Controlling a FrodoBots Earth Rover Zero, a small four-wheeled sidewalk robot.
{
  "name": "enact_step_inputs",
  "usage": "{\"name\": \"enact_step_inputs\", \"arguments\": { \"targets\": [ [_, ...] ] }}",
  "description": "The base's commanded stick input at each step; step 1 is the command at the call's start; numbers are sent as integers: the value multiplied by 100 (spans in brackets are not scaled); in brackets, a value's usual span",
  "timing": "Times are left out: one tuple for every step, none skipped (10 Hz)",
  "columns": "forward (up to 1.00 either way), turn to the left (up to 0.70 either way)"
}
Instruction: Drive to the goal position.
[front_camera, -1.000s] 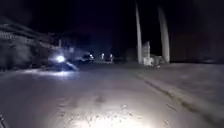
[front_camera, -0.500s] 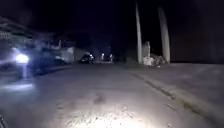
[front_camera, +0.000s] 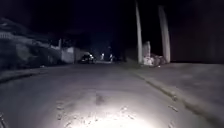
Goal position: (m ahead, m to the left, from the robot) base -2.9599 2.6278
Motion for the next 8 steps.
{"name": "enact_step_inputs", "arguments": {
  "targets": [
    [12, 24],
    [12, 24],
    [12, 24],
    [12, 24],
    [12, 24],
    [12, 24],
    [12, 24],
    [12, 24]
  ]
}}
